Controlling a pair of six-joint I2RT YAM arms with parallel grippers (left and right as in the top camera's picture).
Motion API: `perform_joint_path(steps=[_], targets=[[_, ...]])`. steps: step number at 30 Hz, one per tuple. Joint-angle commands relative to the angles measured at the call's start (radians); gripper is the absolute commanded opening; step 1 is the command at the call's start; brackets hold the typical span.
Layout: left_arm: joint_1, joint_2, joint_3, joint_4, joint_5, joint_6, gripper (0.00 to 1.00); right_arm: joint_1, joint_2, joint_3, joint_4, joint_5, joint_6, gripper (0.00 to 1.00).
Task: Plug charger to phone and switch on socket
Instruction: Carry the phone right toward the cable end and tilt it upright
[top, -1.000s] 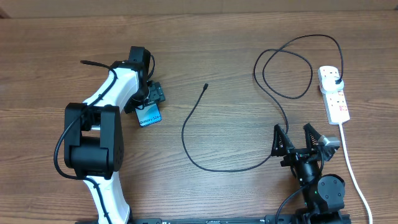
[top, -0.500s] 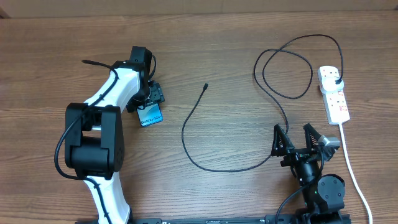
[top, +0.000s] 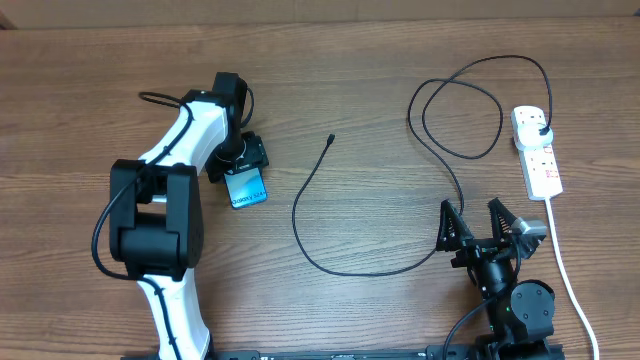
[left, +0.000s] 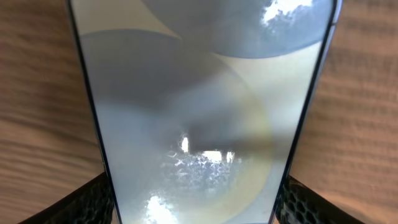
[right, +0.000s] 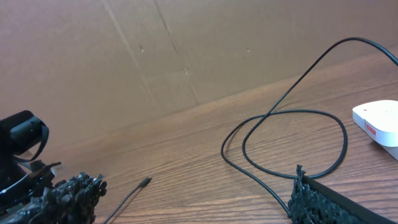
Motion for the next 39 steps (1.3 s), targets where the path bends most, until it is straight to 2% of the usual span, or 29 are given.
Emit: perform_joint_path(steps=[1, 6, 10, 18, 23, 29, 34, 37, 39], targets=[[-0.015, 0.051, 0.080, -0.065, 0.106, -0.008, 0.68, -0.007, -0.010, -0.011, 0.006, -0.006, 0.002, 1.00], [-0.015, 0.051, 0.199, -0.159, 0.156, -0.008, 0.66, -0.007, -0.010, -0.011, 0.006, -0.006, 0.002, 1.00], [-0.015, 0.051, 0.249, -0.190, 0.252, -0.008, 0.66, -0.007, -0.010, -0.011, 0.006, -0.006, 0.002, 1.00], [-0.015, 0.051, 0.253, -0.187, 0.568, -0.014, 0.65, -0.007, -0.010, -0.011, 0.006, -0.006, 0.002, 1.00], [-0.016, 0.051, 0.253, -0.189, 0.680, -0.140, 0.65, -0.007, -0.010, -0.011, 0.006, -0.006, 0.002, 1.00], [-0.018, 0.051, 0.253, -0.192, 0.703, -0.272, 0.64, -0.007, -0.010, -0.011, 0.006, -0.006, 0.002, 1.00], [-0.018, 0.051, 0.253, -0.192, 0.690, -0.288, 0.55, -0.007, -0.010, -0.011, 0.006, -0.006, 0.002, 1.00], [-0.018, 0.051, 0.253, -0.191, 0.671, -0.288, 0.57, -0.007, -0.010, -0.011, 0.006, -0.006, 0.002, 1.00], [-0.018, 0.051, 0.253, -0.191, 0.667, -0.288, 0.61, -0.007, -0.010, -0.011, 0.006, -0.006, 0.002, 1.00]])
